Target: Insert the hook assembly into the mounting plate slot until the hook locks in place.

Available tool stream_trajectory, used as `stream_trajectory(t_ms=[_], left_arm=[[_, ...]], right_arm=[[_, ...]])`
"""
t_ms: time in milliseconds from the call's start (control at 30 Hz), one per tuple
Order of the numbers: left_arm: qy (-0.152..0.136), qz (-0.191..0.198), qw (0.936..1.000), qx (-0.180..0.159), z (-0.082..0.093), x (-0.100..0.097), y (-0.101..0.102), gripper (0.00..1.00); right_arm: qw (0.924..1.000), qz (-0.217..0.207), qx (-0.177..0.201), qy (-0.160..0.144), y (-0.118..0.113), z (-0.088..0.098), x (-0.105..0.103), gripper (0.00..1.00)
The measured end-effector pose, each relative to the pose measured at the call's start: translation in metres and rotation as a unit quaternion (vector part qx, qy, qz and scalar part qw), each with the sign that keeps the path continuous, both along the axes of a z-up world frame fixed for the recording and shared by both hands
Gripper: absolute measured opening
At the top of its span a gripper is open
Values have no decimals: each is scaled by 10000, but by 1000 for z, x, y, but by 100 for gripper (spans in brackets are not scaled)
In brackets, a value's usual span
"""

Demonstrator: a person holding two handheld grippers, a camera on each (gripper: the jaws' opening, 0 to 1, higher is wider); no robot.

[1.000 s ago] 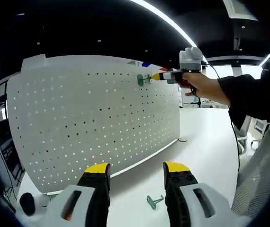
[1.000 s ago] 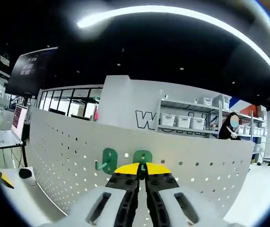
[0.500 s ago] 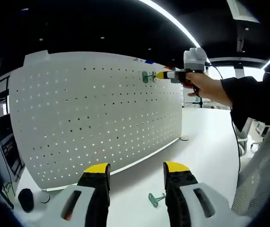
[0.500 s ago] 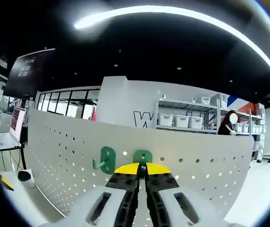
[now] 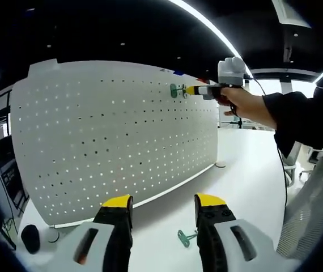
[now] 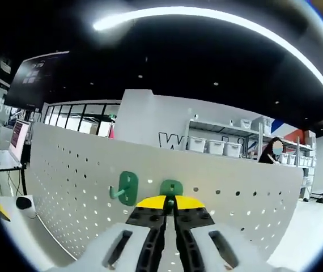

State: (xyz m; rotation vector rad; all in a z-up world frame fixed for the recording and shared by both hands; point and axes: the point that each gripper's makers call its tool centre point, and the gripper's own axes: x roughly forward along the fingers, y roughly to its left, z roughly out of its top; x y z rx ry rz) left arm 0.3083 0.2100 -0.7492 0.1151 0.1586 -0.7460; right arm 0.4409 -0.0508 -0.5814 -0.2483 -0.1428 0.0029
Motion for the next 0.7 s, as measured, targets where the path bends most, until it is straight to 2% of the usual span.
stream_trajectory(t_ms=[33,133,400,700], left_arm=[[1,2,10000,-2,0,0,0,45],[1,13,10000,5,0,0,1,45],[4,15,10000,10,0,0,0,45],[32,9,10000,29,-3,1,0,45]], right_arm=[[9999,-31,-111,34,1,-1,0,3],[9999,-54,-132,25,1,-2,0,3],[9998,-15,-17,172,-3,-11,-3,7],[9998,-34,71,162,-10,-13,-15,10]])
